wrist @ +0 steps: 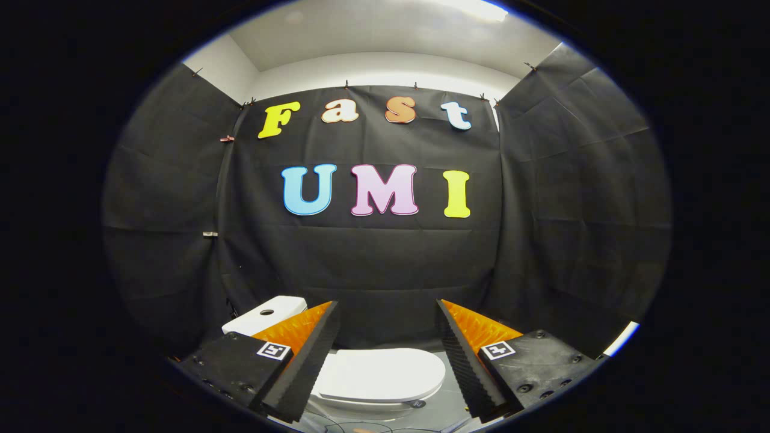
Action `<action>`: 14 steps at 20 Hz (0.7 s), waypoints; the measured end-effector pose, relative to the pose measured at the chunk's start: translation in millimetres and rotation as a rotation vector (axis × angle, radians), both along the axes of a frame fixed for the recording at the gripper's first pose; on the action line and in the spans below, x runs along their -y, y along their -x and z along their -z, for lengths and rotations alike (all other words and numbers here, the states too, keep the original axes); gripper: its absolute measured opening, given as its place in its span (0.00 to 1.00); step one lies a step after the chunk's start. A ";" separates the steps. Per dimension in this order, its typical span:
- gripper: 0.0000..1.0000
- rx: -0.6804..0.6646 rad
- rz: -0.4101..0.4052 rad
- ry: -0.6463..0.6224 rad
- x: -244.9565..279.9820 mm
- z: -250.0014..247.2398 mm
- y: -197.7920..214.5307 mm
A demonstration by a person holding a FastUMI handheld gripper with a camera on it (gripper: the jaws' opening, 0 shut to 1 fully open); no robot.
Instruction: Open the toilet lid.
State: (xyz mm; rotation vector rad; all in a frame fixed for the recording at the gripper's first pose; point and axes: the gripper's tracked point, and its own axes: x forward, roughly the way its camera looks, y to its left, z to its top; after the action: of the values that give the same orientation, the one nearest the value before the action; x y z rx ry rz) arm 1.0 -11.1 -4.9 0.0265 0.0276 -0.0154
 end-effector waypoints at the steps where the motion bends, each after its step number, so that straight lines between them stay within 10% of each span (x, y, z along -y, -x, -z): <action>1: 0.99 -0.004 0.002 -0.002 0.7 1.6 -0.9; 14: 0.99 -0.087 0.012 -0.014 14.2 39.3 -17.0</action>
State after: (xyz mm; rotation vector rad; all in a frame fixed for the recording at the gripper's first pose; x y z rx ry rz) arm 18.1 -25.3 -44.2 0.0403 0.1148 -0.0284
